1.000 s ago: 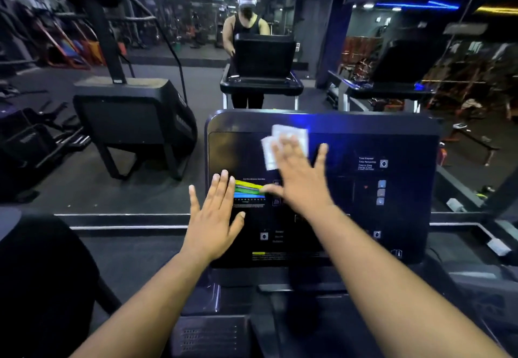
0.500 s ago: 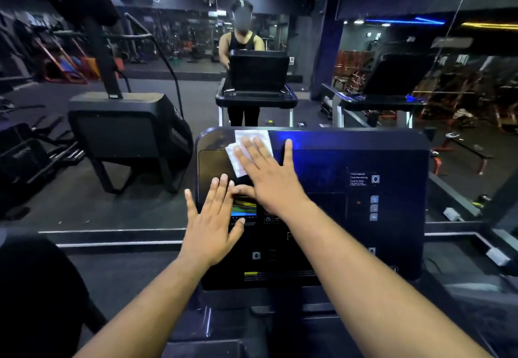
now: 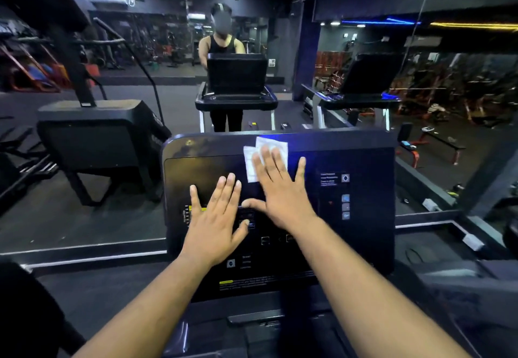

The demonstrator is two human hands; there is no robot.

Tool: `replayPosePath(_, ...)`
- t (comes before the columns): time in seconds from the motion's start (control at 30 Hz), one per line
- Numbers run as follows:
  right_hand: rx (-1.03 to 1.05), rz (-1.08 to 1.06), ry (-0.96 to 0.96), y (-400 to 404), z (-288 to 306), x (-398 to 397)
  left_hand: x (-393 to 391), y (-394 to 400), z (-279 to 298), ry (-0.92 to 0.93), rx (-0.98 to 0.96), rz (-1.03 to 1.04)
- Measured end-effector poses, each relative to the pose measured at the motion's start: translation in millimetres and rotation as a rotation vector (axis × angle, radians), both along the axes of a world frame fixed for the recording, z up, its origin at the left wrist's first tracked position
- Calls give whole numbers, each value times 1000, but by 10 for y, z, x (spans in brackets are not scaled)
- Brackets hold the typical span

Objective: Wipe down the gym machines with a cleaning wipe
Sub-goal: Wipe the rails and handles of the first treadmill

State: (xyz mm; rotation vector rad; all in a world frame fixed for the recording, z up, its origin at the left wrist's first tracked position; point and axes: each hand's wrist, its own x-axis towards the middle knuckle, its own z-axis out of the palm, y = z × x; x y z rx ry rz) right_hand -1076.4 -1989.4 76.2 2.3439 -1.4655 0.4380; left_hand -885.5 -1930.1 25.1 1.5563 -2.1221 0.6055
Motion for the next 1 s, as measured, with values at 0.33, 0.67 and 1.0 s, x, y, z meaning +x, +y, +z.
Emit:
replayPosePath(0.33, 101, -500, -401, -168, 89, -1540, -452, -147, 13, -91, 12, 11)
replayPosePath(0.67, -118, -255, -145, -163, -164, -1508, -551, -155, -6, -119, -20, 80)
replayPosePath(1.0, -2, -24, -87, -238, 28, -1158, -629, -136, -16, -113, -4, 135)
